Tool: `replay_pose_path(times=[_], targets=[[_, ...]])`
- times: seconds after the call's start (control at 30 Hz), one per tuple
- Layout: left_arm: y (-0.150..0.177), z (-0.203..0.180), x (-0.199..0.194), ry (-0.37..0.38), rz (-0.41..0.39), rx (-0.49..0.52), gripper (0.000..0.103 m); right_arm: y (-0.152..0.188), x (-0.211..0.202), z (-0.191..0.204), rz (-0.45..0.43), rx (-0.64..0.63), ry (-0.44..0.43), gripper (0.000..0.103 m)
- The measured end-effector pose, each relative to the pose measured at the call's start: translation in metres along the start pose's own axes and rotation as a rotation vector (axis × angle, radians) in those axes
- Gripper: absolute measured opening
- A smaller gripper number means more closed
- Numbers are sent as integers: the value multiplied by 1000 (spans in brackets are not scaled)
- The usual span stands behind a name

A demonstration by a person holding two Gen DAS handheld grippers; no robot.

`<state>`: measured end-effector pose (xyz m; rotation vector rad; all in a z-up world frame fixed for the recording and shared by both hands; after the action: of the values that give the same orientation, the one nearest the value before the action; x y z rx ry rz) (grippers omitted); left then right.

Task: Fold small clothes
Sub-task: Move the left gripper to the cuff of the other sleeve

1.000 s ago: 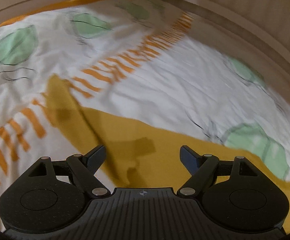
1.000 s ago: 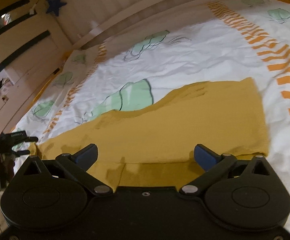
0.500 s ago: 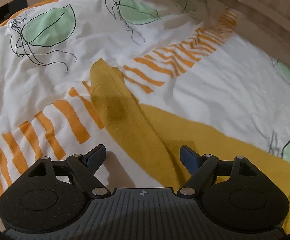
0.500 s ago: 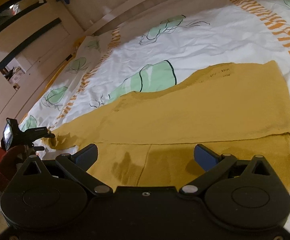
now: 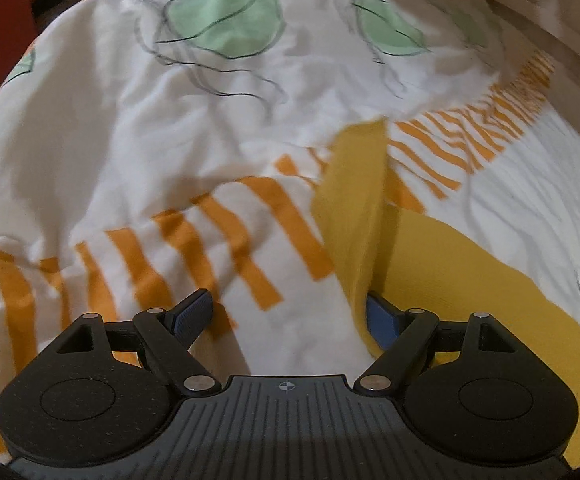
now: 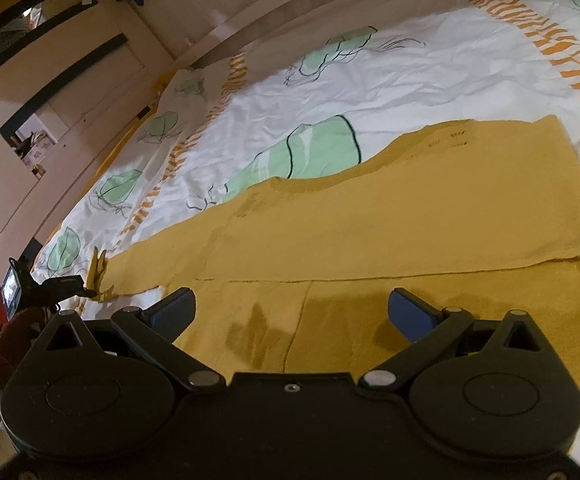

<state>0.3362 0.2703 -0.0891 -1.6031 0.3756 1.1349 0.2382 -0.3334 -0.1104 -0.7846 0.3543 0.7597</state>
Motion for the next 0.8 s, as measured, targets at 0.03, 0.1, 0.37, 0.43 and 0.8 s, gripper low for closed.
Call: replay_pose_path(times=[0.03,0.1,0.37,0.43,0.8], targets=[[-1,6,0,-4,0,-18,81,1,1,1,2,-2,-2,103],[-2,15,1,-17,0,-53,81,2,2,1,7,-3,-3,103],[-6,59,-2,-117,-32,-188,80,8,9,2,30,1,-2,103],[-9,65,-2,-71,-45,-210,80,10,10,3,36,1,-9,103],[-20,52,16,170,-84,-226,80,16,11,9,42,-21,-47,103]])
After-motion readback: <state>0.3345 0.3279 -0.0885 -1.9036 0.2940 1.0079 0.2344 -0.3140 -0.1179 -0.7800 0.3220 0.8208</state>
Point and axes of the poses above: each gripper's, at about its wrist camera, not at the fingertips, and x roughly the way its jaws point, z to its left, y to its underside, the point moved 2 cm from there along x, roughly the way its jaws point, and after that the axes turned 12 degrees about x, right-handed, at the moved point
